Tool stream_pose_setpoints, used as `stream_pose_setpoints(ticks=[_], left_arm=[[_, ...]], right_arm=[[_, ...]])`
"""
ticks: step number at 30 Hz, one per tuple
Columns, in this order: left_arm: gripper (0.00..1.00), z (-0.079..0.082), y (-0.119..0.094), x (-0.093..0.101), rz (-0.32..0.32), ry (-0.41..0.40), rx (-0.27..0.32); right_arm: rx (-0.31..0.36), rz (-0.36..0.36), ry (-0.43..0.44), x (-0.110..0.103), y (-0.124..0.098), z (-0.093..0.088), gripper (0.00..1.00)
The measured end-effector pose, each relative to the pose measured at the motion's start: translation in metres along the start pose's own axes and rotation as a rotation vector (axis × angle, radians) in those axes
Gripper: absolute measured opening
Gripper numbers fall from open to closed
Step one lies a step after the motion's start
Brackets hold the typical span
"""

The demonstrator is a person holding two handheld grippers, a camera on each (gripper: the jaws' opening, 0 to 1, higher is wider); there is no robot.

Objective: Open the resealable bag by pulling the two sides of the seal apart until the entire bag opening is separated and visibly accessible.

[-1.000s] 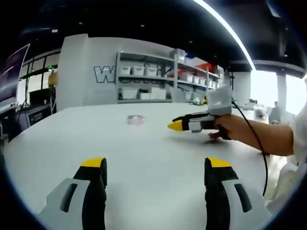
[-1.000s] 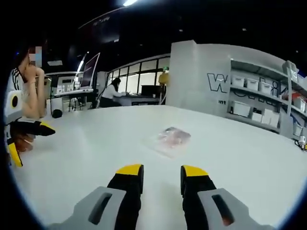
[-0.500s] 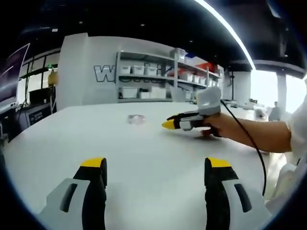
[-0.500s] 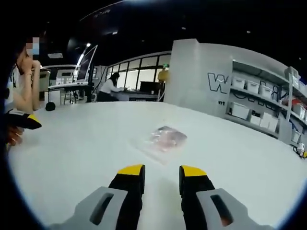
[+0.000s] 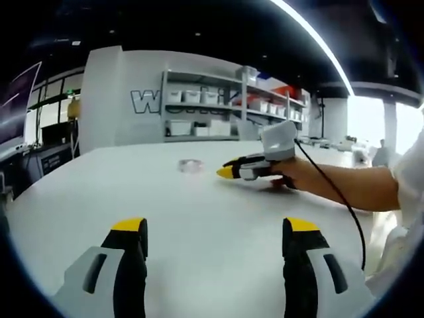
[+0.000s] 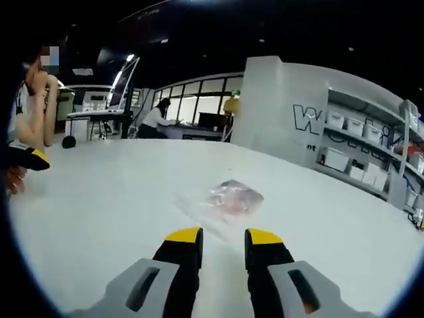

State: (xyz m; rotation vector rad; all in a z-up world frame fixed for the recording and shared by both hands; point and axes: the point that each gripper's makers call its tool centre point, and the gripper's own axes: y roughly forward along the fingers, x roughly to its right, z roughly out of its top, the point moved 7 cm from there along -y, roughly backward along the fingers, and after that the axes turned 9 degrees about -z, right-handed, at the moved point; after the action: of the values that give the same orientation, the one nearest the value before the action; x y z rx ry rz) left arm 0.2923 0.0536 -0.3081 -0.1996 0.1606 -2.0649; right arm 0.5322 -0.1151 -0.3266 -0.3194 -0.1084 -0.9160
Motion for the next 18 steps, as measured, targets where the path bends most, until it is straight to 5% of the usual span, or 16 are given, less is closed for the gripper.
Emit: stream_pose_setpoints(ticks=[18], left_arm=[[0.82, 0.005, -0.008, -0.004, 0.022, -0.009, 0.026]], right_arm=[[-0.015, -0.005, -0.077, 0.001, 0.018, -0.001, 0.22]])
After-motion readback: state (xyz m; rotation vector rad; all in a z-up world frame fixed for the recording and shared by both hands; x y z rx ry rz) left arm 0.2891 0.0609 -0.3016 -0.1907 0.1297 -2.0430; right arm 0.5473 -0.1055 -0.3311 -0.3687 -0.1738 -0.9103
